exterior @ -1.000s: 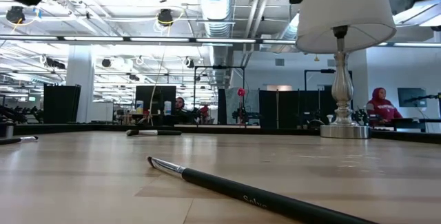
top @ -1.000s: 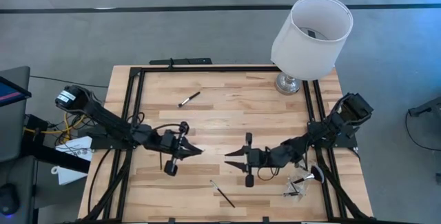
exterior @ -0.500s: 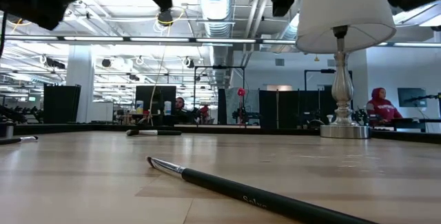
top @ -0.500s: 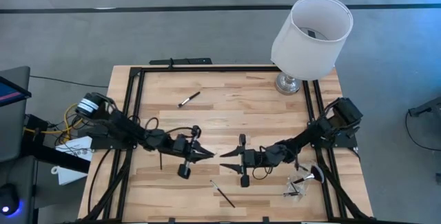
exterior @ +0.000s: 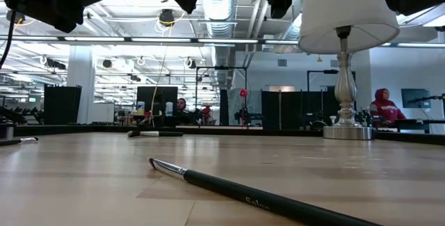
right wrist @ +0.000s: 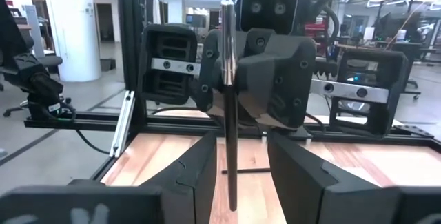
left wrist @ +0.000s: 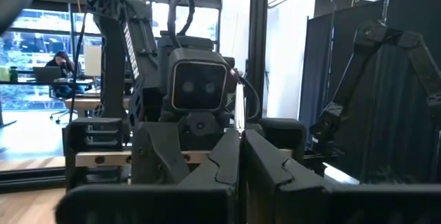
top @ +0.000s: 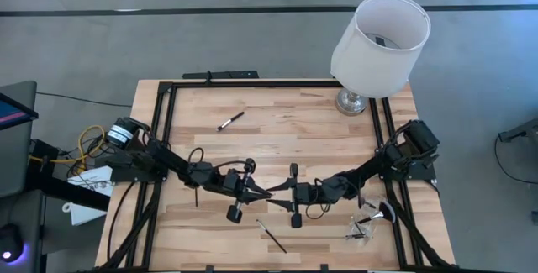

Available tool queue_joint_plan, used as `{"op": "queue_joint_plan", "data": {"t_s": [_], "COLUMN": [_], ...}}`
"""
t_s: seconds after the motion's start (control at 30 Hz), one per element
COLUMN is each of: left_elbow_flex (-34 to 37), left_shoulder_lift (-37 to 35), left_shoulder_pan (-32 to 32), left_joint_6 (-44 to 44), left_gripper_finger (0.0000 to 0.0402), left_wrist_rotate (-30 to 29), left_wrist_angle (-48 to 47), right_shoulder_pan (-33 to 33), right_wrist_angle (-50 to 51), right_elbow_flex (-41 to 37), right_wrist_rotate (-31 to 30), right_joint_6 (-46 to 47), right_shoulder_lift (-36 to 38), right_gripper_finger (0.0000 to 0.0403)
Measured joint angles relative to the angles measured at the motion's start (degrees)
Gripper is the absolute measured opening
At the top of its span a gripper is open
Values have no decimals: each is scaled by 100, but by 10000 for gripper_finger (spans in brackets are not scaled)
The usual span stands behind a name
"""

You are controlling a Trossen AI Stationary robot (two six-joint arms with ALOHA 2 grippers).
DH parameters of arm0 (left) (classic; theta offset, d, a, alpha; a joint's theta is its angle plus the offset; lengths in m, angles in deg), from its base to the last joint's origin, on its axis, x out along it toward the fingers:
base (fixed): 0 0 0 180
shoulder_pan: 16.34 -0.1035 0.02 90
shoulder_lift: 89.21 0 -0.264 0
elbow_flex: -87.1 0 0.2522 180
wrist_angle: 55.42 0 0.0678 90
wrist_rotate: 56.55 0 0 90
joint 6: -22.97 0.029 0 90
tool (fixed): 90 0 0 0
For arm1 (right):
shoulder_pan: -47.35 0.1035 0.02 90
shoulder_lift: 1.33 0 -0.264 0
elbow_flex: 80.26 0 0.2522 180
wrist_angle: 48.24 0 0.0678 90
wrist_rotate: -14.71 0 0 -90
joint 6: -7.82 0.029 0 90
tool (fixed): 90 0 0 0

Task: Pick & Place Makeup Brushes
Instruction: Put the black liner brush into the transparent organizer

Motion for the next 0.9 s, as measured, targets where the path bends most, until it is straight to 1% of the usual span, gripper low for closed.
{"op": "queue_joint_plan", "data": {"t_s": [0.23, 0.37, 0.5, 0.77, 0.83, 0.9], "left_elbow_flex": [0, 0, 0, 0, 0, 0], "left_shoulder_lift": [0, 0, 0, 0, 0, -2], "left_shoulder_pan": [0, 0, 0, -2, 0, 0], "left_joint_6": [0, 7, 18, 17, 17, 17], "left_gripper_finger": [11, 12, 11, 12, 12, 12], "left_wrist_rotate": [0, 0, -4, -7, -2, -2], "left_wrist_angle": [-1, -3, -5, -42, -43, -44], "right_shoulder_pan": [-11, -11, -11, -11, -11, -11], "right_wrist_angle": [-85, -148, -153, -165, -168, -193], "right_elbow_flex": [0, 0, 0, -4, -4, -4], "right_wrist_rotate": [-2, -1, 0, 58, 135, 142], "right_joint_6": [1, 3, 4, -33, -49, -47], "right_shoulder_lift": [1, 2, 2, 2, 2, 2], "right_gripper_finger": [120, 110, 85, 14, 7, 11]}}
